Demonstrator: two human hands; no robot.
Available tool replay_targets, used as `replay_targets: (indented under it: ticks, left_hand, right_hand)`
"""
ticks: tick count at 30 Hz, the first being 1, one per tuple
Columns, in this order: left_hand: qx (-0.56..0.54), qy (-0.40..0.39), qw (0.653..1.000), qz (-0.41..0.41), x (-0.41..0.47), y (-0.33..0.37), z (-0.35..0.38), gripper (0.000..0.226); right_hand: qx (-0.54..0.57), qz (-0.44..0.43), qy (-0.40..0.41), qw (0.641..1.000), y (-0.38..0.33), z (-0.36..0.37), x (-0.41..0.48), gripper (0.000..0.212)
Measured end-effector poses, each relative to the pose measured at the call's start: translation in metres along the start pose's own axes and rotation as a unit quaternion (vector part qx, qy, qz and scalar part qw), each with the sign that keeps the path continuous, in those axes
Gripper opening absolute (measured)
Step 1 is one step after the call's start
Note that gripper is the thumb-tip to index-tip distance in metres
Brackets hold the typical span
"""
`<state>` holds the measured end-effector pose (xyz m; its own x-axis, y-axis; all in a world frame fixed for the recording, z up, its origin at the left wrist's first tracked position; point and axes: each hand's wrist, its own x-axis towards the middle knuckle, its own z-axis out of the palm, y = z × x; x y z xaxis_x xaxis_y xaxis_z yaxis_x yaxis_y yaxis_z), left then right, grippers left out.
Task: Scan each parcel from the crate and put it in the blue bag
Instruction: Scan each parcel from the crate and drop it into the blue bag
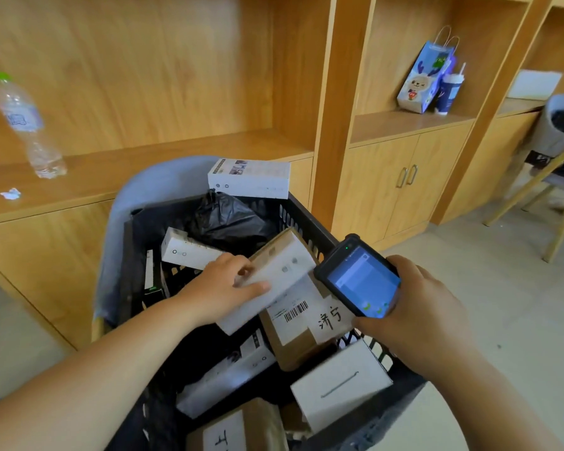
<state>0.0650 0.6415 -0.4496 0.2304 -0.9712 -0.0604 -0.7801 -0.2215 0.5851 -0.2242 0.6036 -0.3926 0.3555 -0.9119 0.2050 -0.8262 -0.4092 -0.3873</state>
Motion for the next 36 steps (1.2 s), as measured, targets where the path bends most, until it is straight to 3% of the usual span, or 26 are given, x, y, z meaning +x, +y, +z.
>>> replay_targets:
  ticks: [2,3,6,8,10,13,18,24,27,33,36]
  left_hand:
    - [-0.008,-0.051,0.999,0.012,-0.003,0.002,0.005,0.025]
    - [0.02,-0.063,0.998,0.011,-0.003,0.003,0.009,0.028]
    - [0.08,-0.035,0.996,-0.02,0.004,0.008,0.018,0.084]
    - [0.036,-0.051,0.996,-0.071,0.011,0.007,0.017,0.109]
    - [-0.053,-0.113,0.988,-0.095,0.015,0.001,0.016,0.097]
    - [-0.074,-0.146,0.981,-0.104,0.014,-0.005,0.016,0.065]
    - [-0.077,-0.137,0.983,-0.095,0.005,0.003,0.016,0.079]
    - [-0.095,-0.024,0.991,-0.093,-0.023,0.016,0.013,0.054]
    - [-0.128,0.086,0.983,-0.101,-0.039,0.024,0.0,0.062]
    - [-0.251,0.223,0.939,-0.079,-0.096,0.029,-0.039,0.034]
    - [-0.285,0.295,0.909,-0.073,-0.136,0.029,-0.058,0.037]
  right_hand:
    - [0.002,-0.002,0.006,1.0,0.002,-0.003,-0.003,0.068]
    - [0.0,-0.004,0.005,1.0,0.002,-0.005,-0.004,0.068]
    - [-0.005,-0.009,0.006,1.0,0.001,-0.004,-0.006,0.069]
    - [-0.013,-0.013,0.005,1.0,0.001,-0.002,-0.007,0.067]
    - [-0.02,-0.012,0.0,1.0,0.001,-0.001,-0.007,0.067]
    - [-0.017,-0.012,-0.003,1.0,0.001,-0.001,-0.005,0.066]
    - [-0.024,-0.008,-0.004,1.0,-0.005,-0.005,-0.007,0.069]
    - [-0.015,-0.002,0.012,1.0,-0.013,-0.023,-0.022,0.071]
    - [-0.012,-0.002,0.029,1.0,-0.02,-0.037,-0.034,0.071]
    - [0.002,-0.019,0.043,0.999,-0.044,-0.062,-0.068,0.067]
    - [0.003,-0.028,0.026,0.999,-0.061,-0.069,-0.088,0.07]
